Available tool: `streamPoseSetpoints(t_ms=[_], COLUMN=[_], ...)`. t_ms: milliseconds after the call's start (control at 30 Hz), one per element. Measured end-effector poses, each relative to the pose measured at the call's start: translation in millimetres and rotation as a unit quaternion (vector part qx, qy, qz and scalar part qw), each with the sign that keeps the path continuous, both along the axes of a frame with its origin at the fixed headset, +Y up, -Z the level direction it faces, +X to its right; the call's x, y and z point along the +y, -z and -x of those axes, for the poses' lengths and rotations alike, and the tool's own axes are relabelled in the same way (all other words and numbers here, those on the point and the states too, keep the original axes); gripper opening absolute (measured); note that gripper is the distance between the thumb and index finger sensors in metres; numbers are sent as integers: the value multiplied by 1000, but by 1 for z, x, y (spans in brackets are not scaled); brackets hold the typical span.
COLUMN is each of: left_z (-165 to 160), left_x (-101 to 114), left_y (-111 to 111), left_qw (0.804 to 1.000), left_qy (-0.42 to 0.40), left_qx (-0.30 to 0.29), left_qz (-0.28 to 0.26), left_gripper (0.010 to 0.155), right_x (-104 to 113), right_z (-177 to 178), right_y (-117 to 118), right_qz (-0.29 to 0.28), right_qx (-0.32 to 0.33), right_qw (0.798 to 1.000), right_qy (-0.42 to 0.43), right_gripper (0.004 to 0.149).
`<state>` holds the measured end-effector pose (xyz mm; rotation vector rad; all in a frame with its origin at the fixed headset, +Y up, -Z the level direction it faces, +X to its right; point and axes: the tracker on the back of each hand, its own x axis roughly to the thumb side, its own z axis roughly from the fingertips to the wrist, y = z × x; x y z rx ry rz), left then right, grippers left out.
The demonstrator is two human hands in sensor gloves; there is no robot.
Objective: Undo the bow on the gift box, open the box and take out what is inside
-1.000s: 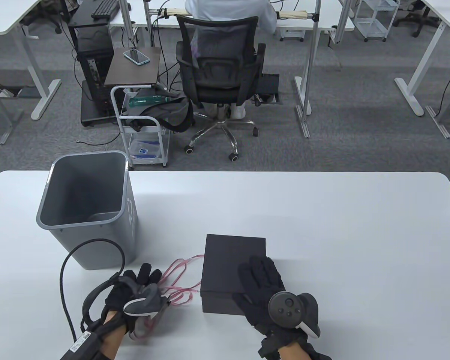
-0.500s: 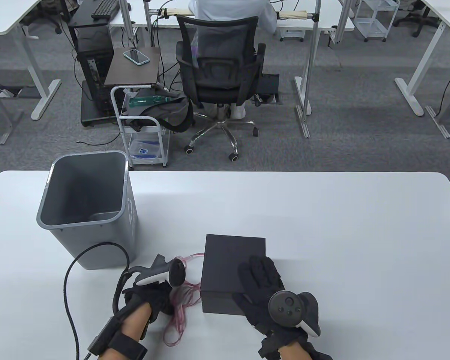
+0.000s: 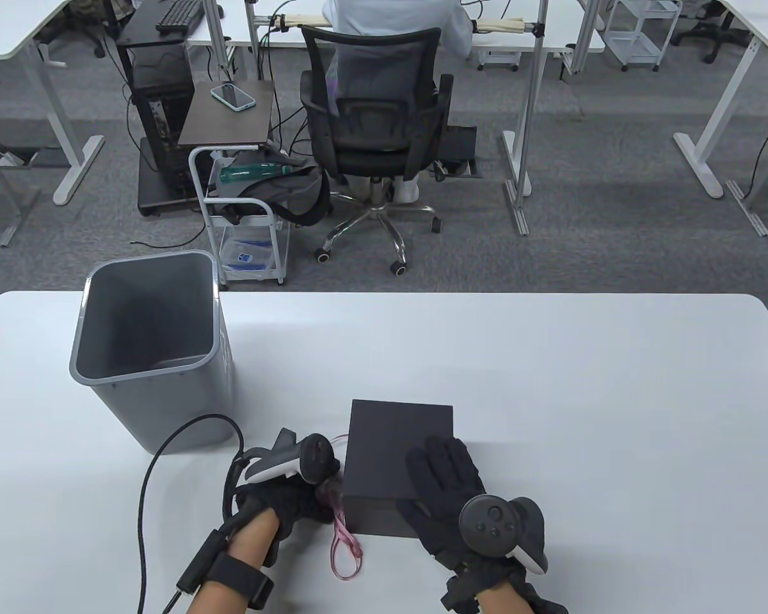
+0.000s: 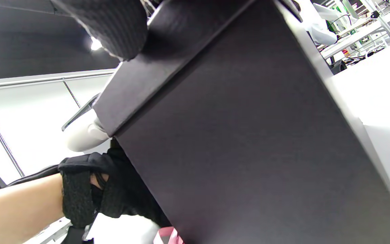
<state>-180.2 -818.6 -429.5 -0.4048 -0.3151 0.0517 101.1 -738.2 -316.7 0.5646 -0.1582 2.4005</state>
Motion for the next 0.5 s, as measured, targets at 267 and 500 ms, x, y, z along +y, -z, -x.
streamPoseSetpoints(t_ms=[267, 500], left_z=[-4, -11], left_x=[9, 10], left_y=[-8, -24], left_qw=[998, 973], left_qy=[-1, -9], left_qx=[6, -33], left_qz=[-66, 226], left_gripper=[41, 111], right_x=[0, 0], right_z=[0, 0], right_y=[0, 0], right_qz=[-2, 1], right_qx=[-2, 0], right_qw=[1000, 1000], right_qy=[1, 3], right_gripper=[72, 72])
